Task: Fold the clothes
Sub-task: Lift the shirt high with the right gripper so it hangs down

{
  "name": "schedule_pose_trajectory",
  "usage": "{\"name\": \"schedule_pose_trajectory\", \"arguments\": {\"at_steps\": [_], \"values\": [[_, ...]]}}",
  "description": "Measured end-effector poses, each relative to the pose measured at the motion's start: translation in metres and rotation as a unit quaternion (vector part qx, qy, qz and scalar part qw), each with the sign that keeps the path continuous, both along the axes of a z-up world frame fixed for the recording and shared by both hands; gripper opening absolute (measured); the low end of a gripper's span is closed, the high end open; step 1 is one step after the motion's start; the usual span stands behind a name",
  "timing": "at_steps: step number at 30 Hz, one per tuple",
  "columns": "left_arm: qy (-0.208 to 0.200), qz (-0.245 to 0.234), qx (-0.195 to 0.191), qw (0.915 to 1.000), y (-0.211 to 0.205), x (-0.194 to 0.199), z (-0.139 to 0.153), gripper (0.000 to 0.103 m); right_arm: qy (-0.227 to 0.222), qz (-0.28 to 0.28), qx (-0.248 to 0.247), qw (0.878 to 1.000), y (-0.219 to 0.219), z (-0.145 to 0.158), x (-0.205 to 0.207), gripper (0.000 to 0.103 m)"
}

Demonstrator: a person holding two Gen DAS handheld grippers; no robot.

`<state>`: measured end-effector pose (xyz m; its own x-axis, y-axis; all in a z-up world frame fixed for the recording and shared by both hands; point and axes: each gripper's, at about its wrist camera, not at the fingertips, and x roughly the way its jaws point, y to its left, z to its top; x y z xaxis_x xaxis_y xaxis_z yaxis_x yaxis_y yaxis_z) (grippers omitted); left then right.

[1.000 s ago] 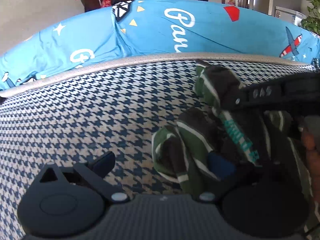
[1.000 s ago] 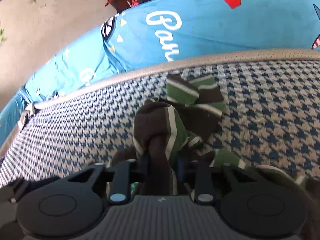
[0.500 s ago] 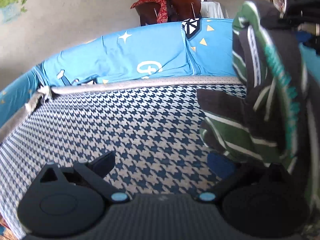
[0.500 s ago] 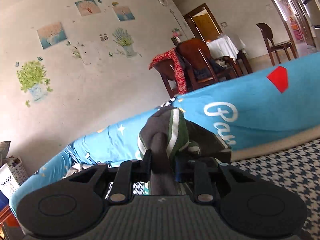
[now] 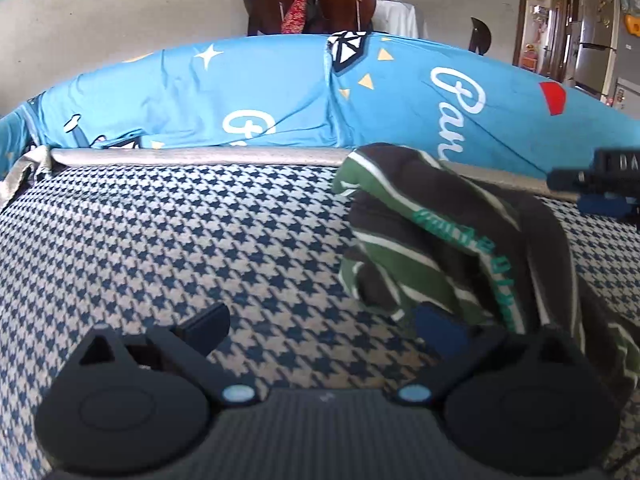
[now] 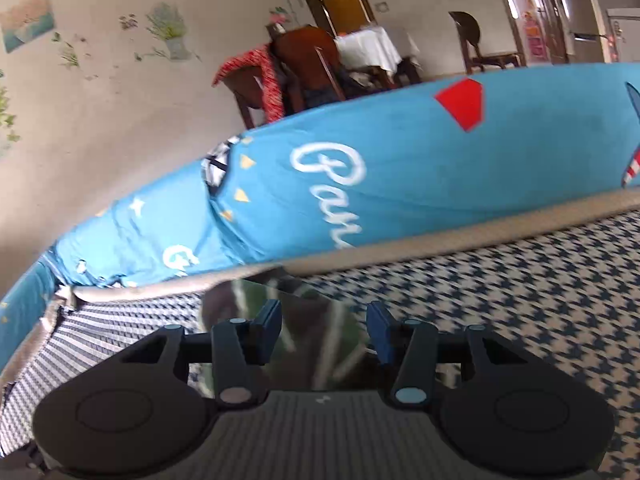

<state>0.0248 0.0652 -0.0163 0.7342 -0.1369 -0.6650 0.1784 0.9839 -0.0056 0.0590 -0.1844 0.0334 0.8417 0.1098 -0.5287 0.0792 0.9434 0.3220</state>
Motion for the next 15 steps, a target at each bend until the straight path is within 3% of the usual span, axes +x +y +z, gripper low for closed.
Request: {"name": "schedule_pose_trajectory", "arguments": {"at_steps": [8, 12, 15], "values": [[0.008, 0.017, -0.013, 0.9997, -0.014, 0.026, -0.002, 0.103, 0.053, 0.013, 0.024, 0.998, -0.023, -0.027, -0.003, 0.076], [0.008, 0.014, -0.005, 0.9999, -0.021, 0.038, -0.006, 0.103, 0.073, -0.010, -0.028, 0.997, -0.023, -0.037, -0.003, 0.076], [0.011, 0.012, 0.002, 0.9999, -0.025, 0.046, -0.011, 0.103, 0.098, -0.008, -0.039, 0.994, -0.025, -0.048, -0.002, 0.076]]}}
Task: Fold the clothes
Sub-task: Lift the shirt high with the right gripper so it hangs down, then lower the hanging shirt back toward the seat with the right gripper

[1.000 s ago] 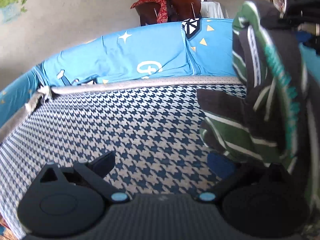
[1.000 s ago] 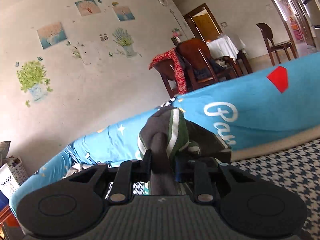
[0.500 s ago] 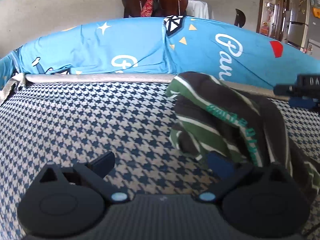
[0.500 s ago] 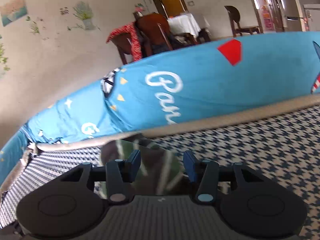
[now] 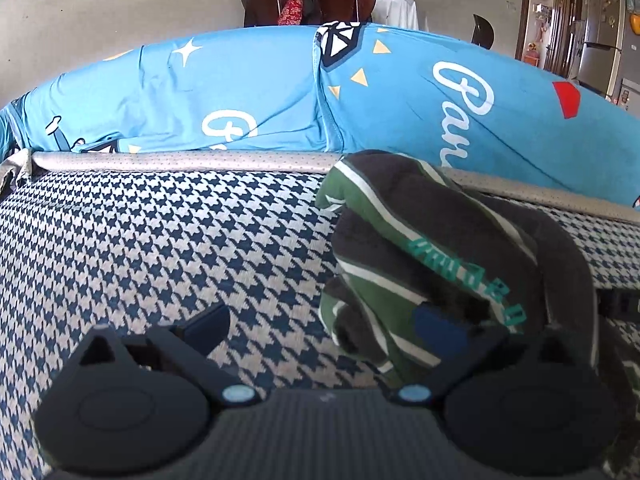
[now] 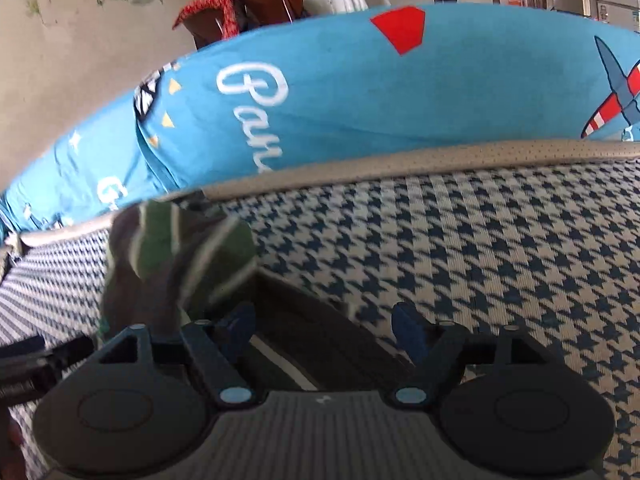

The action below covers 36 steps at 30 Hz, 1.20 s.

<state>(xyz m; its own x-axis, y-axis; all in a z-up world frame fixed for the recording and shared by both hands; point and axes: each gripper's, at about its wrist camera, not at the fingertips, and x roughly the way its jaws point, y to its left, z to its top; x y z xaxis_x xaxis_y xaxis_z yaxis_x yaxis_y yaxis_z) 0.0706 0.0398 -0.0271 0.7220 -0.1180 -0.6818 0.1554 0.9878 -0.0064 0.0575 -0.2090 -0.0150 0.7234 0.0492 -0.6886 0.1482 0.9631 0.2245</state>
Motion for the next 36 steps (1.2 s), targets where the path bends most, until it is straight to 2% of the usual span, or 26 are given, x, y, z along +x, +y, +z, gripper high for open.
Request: {"name": "schedule_pose_trajectory", "arguments": {"at_steps": [4, 5, 6, 8, 10, 16, 23, 30, 36], "values": [[0.015, 0.003, 0.001, 0.9999, -0.004, 0.007, -0.009, 0.103, 0.014, 0.013, -0.008, 1.000, 0.007, -0.014, 0.001, 0.072], [0.016, 0.004, 0.001, 0.9999, -0.005, 0.008, -0.010, 0.103, 0.012, 0.016, -0.015, 1.000, 0.009, -0.013, 0.001, 0.056], [0.016, 0.005, 0.002, 0.9998, -0.006, 0.008, -0.011, 0.103, 0.012, 0.020, -0.019, 1.000, 0.011, -0.012, 0.002, 0.035], [0.017, 0.007, 0.001, 0.9998, -0.006, 0.009, -0.011, 0.103, 0.015, 0.024, 0.005, 1.000, 0.008, -0.010, 0.002, 0.008], [0.018, 0.008, 0.001, 0.9998, -0.007, 0.009, -0.011, 0.103, 0.009, 0.014, 0.020, 1.000, 0.004, -0.006, 0.000, 0.008], [0.018, 0.010, 0.003, 0.9998, -0.007, 0.008, -0.010, 0.103, -0.039, -0.074, 0.000, 0.996, -0.018, 0.025, -0.023, 0.008], [0.015, 0.004, 0.012, 0.9998, -0.013, 0.005, -0.007, 0.103, -0.075, -0.214, -0.058, 0.972, -0.055, 0.060, -0.063, 0.007], [0.011, 0.003, 0.016, 0.9998, -0.019, 0.001, -0.005, 0.103, -0.056, -0.292, -0.082, 0.951, -0.093, 0.072, -0.103, 0.007], [0.009, 0.007, 0.011, 0.9999, -0.022, 0.000, -0.005, 0.103, -0.032, -0.306, -0.068, 0.949, -0.111, 0.067, -0.124, 0.009]]}}
